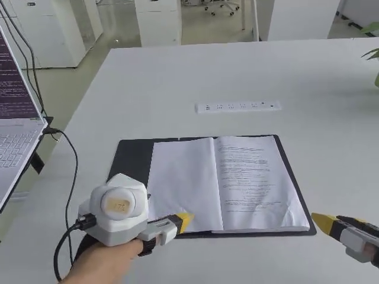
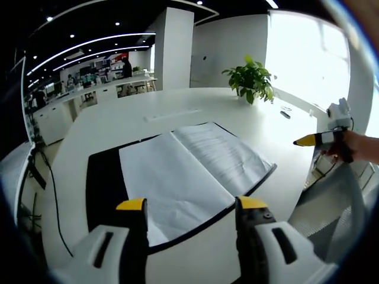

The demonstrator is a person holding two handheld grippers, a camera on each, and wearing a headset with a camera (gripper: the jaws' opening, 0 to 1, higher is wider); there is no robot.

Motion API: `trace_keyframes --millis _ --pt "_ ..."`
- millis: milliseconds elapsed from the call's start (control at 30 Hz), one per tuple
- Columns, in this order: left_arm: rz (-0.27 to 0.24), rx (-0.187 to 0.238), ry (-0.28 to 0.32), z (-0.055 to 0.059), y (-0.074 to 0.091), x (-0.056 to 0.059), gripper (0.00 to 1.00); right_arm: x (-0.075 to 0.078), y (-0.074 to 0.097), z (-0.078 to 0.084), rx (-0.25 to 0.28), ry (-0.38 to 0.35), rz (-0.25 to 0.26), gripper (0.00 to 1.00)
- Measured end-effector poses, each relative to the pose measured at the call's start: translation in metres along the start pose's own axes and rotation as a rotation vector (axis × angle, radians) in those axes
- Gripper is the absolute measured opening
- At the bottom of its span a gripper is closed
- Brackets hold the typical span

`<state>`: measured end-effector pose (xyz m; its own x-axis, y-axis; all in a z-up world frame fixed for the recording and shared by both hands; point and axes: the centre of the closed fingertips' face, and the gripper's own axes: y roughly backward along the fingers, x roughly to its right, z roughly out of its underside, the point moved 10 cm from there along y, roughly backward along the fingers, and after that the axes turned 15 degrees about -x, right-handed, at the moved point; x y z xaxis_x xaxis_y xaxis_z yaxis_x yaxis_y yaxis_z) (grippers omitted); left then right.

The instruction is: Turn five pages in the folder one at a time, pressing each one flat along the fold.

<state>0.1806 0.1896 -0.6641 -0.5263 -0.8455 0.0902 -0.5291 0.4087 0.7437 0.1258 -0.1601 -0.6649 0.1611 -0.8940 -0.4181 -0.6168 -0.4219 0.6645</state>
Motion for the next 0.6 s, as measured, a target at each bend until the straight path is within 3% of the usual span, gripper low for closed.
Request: trace_keyframes --millis 267,433,600 --pt "0.046 -0.017 -0.044 -0.014 -0.032 0.027 0.57 0.002 -0.007 0.0 -0.021 0.02 -0.012 0.38" --pt "0.084 0.025 -0.075 -0.024 -0.057 0.046 0.52 0.004 -0.012 0.0 -0.032 0.02 -0.018 0.37" --pt "0.129 0.022 -0.101 -0.031 -0.086 0.067 0.52 0.011 -0.021 0.0 -0.05 0.025 -0.024 0.37"
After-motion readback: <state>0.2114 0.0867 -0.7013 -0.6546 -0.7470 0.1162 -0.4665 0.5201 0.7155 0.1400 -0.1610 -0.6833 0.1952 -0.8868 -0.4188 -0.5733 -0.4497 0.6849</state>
